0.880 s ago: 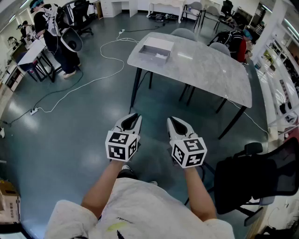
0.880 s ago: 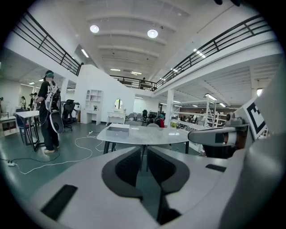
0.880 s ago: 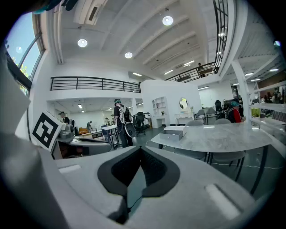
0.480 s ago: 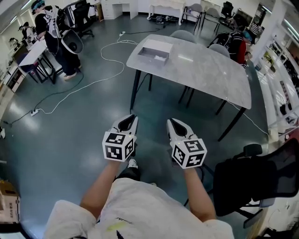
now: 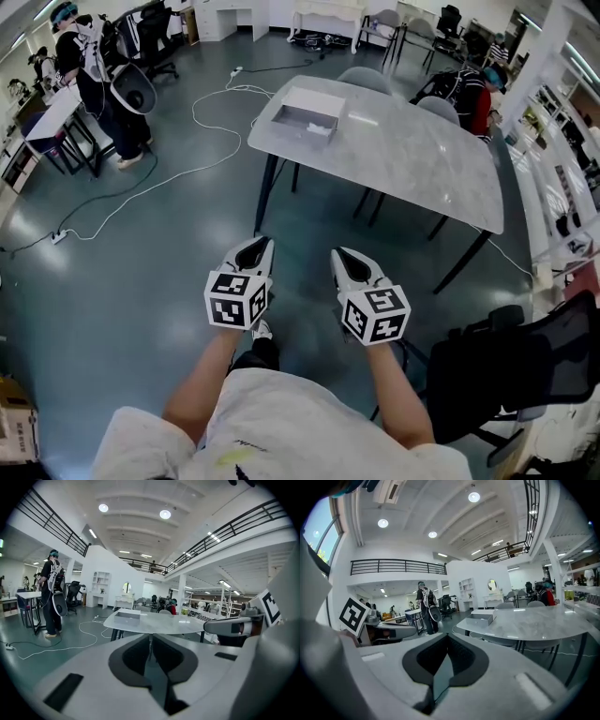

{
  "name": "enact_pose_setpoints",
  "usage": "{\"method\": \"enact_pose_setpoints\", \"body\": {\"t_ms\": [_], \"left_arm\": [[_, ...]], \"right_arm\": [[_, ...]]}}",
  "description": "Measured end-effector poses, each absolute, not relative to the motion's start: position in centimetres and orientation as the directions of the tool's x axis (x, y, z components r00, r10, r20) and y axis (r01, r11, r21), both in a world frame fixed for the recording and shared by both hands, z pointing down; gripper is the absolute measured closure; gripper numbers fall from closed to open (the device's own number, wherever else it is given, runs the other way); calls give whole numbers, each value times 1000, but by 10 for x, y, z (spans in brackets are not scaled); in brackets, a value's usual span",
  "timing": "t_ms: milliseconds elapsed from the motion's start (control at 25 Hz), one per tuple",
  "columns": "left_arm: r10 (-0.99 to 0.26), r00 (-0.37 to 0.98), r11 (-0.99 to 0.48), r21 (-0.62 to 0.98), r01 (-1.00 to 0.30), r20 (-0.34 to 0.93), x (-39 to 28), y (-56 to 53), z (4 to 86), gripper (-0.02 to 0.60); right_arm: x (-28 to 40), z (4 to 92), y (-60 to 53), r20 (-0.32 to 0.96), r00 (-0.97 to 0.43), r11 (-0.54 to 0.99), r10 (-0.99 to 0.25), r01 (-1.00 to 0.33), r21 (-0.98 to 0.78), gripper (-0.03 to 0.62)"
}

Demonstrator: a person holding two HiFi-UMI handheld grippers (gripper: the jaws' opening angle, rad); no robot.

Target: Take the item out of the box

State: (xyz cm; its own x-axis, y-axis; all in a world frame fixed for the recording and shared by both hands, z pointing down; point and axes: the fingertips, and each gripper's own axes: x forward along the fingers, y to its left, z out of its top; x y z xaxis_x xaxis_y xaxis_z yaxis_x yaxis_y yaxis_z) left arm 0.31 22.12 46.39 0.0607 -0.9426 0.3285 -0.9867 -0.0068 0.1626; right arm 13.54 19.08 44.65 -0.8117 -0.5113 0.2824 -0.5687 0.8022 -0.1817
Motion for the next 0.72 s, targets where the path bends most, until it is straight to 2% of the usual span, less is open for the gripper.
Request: {"method": "enact_pose_setpoints", "body": {"t_ms": [520,720], "left_arm": [[-940,73,-4,203,-979,333,-125,135,464,555],[-938,101,-35,200,-979,330,-153,112,463,555]], "right_arm": [[24,445,105,320,-789,788,-524,-592,-170,589],[-3,442,82,321,-770,767,-551,-619,-168,589]]}}
